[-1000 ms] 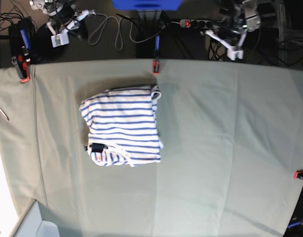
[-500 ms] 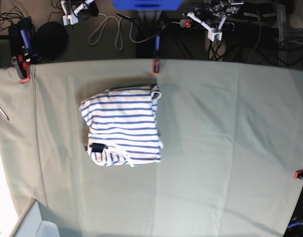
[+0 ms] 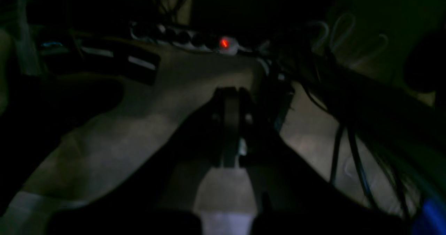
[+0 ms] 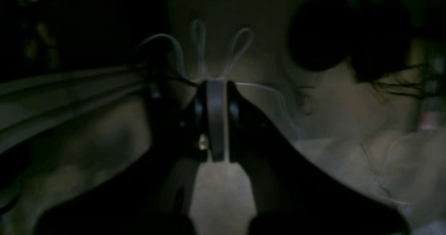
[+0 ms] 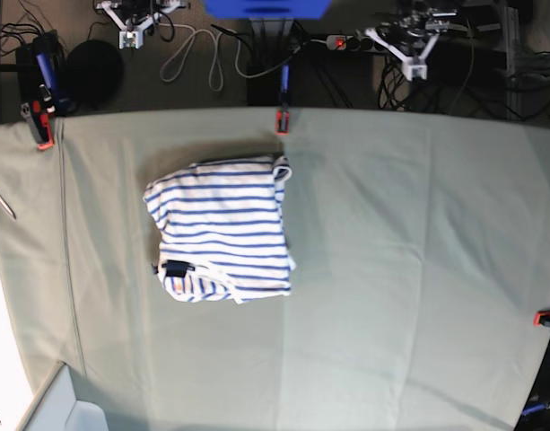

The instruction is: Layout the t-shirt on the table in an organized manner, then fold the t-shirt properly

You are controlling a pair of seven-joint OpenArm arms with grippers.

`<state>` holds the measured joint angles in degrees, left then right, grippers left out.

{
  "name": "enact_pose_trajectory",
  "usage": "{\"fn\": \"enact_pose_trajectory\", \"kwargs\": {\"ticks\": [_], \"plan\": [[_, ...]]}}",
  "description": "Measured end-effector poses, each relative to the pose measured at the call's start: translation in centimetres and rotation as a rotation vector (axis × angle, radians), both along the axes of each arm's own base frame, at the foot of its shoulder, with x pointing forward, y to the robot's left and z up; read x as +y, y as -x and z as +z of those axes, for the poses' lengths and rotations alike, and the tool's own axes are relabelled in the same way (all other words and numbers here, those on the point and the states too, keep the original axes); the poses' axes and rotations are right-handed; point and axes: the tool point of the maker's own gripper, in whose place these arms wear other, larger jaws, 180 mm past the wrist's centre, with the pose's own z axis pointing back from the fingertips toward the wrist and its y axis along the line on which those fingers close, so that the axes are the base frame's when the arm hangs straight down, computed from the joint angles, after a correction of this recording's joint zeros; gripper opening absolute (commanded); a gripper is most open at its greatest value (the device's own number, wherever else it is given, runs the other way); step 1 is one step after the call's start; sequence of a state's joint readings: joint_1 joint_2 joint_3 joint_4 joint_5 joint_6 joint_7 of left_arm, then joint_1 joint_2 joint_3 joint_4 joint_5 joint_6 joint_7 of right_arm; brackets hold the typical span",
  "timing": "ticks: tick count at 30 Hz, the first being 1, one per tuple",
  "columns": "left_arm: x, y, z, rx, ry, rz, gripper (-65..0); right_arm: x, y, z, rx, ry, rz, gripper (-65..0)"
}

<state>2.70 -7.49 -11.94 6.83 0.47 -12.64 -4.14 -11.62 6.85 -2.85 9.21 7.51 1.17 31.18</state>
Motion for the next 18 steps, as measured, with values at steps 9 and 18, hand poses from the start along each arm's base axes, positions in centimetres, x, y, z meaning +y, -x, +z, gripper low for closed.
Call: {"fn": "enact_pose_trajectory", "kwargs": {"ticks": [9, 18], "plan": [[-1.1, 0.9, -0.2, 0.037, 0.017, -0.081, -65.0, -4.4, -0.4, 1.2, 0.021, 0.312, 0.051, -65.0], [-2.7, 3.4, -0.5, 0.127, 0.049, -0.095, -65.0, -2.8, 0.9, 0.2, 0.126, 0.298, 0.127, -65.0]]}}
